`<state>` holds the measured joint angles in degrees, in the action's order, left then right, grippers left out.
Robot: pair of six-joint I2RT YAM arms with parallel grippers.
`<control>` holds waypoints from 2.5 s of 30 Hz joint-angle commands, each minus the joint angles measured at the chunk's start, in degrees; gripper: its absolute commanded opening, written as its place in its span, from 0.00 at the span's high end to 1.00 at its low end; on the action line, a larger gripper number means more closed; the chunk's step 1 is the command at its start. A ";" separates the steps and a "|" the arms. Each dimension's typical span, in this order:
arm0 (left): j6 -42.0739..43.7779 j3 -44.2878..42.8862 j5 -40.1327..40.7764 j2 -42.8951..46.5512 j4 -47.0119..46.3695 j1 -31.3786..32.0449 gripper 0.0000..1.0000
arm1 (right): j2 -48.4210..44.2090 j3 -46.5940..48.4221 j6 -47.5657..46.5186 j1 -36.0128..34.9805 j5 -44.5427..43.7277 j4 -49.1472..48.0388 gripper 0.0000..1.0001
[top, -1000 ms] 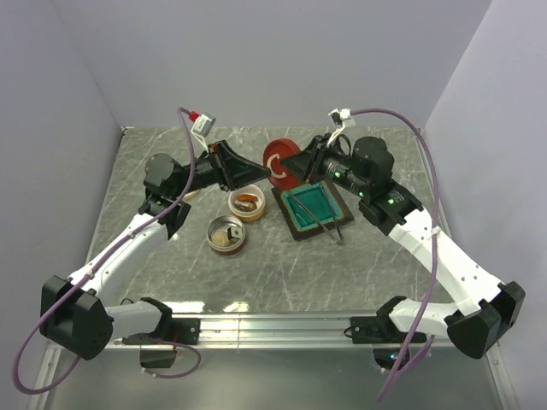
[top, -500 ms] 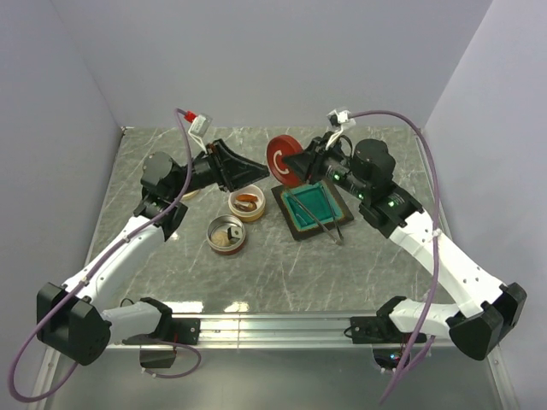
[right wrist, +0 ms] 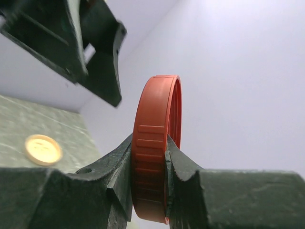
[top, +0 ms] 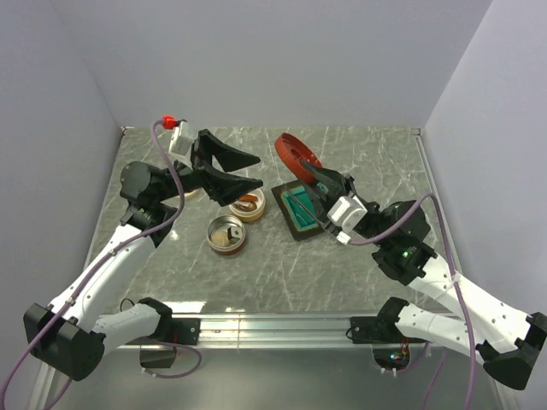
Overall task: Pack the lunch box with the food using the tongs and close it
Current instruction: Pass the lid of the lunch box from the right arm to the left
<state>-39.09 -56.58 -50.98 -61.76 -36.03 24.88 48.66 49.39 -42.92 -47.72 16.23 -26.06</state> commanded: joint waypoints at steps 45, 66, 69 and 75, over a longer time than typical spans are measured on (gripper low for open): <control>25.56 -9.07 2.74 0.32 -3.87 8.25 0.28 | 6.00 12.14 10.13 -7.65 1.79 -2.41 1.00; 45.59 -6.88 -4.75 7.88 15.11 14.67 0.60 | 8.11 13.37 3.72 -7.38 -3.57 -4.61 1.00; 43.76 -6.18 -1.67 8.14 13.89 14.75 0.59 | 7.85 13.46 3.54 -7.38 -2.44 -4.35 1.00; 39.44 -4.07 7.46 8.84 11.33 14.75 0.55 | 7.67 13.54 3.02 -7.38 -2.43 -5.22 1.00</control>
<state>1.87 -61.89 -49.04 -53.41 -23.09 39.46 57.43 60.75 -38.72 -55.24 14.39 -27.97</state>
